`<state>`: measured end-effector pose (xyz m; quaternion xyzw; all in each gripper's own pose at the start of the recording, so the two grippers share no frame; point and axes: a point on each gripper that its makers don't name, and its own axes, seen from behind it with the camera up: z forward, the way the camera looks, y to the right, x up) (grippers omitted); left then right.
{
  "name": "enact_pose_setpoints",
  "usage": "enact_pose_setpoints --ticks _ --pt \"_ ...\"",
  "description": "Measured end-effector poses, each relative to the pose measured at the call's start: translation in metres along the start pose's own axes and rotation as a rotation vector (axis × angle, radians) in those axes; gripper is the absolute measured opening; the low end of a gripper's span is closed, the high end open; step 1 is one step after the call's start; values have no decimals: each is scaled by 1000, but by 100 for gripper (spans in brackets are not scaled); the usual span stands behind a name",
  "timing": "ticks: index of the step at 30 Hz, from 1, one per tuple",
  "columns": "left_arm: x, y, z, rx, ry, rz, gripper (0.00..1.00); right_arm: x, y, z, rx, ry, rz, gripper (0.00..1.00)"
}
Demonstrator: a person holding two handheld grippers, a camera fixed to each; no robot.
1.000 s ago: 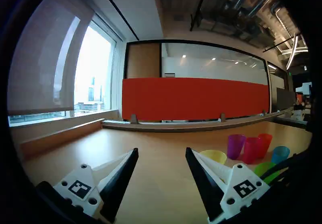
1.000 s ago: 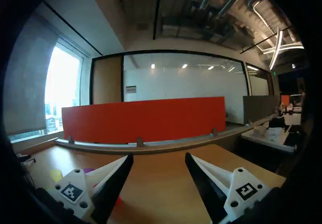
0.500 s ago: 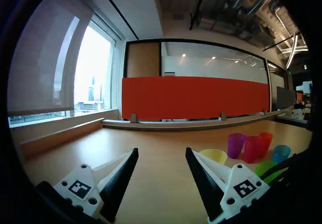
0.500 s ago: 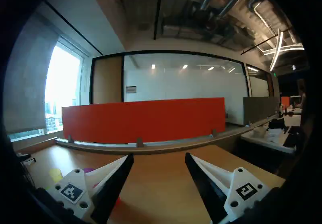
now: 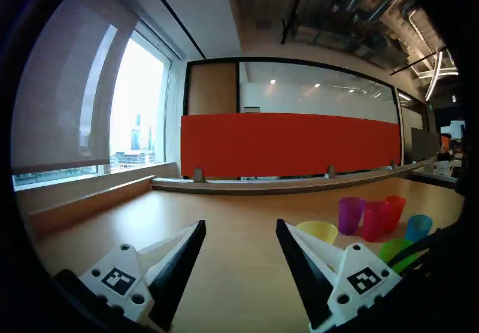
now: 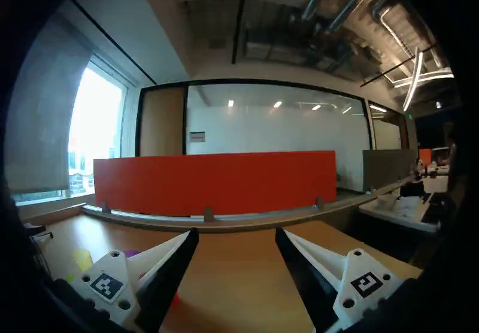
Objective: Pour water
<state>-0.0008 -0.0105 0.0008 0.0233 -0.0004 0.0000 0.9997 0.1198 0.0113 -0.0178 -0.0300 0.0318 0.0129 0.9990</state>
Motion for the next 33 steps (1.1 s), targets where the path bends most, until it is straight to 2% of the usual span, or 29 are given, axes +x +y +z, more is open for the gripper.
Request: enact_pose_setpoints --ticks 8,12,20,33 --pt "0 0 0 0 0 0 86 1 -1 -3 7 40 -64 99" --pt "0 -1 0 0 0 0 86 -3 -2 -4 11 61 -78 99" --pt "0 -1 0 0 0 0 86 -15 -5 -3 33 85 -62 100" --pt "0 0 0 0 0 0 86 -62 -12 1 68 47 -29 99"
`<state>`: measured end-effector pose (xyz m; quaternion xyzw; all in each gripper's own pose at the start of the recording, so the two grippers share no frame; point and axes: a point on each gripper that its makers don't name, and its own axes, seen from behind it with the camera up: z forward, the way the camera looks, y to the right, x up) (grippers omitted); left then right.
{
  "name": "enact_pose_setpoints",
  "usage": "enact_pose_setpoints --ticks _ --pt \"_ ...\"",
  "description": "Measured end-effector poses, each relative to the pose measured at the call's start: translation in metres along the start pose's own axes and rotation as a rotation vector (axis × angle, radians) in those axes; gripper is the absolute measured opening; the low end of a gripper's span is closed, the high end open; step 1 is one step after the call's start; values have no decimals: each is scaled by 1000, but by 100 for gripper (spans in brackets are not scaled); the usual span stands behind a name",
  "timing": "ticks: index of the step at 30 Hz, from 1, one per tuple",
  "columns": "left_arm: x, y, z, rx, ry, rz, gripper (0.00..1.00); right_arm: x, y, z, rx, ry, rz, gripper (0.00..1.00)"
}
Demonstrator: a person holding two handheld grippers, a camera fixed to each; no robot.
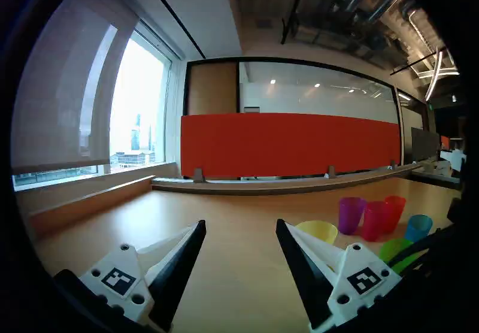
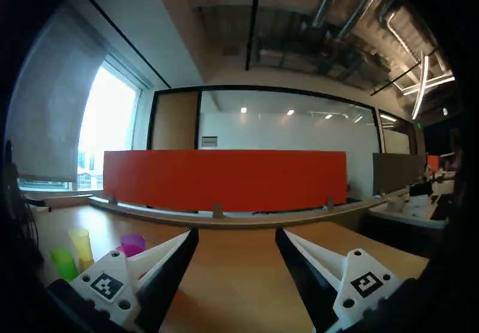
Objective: Pour water
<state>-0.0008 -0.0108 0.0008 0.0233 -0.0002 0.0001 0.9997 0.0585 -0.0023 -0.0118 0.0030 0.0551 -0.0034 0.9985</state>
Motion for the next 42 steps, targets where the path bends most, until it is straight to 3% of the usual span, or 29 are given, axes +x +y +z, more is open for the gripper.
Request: enact_pose_setpoints --ticks 14,42 --pt "0 0 0 0 0 0 86 -34 4 0 -4 -40 25 99" --pt "0 0 0 0 0 0 86 -58 6 6 -19 -105 3 99"
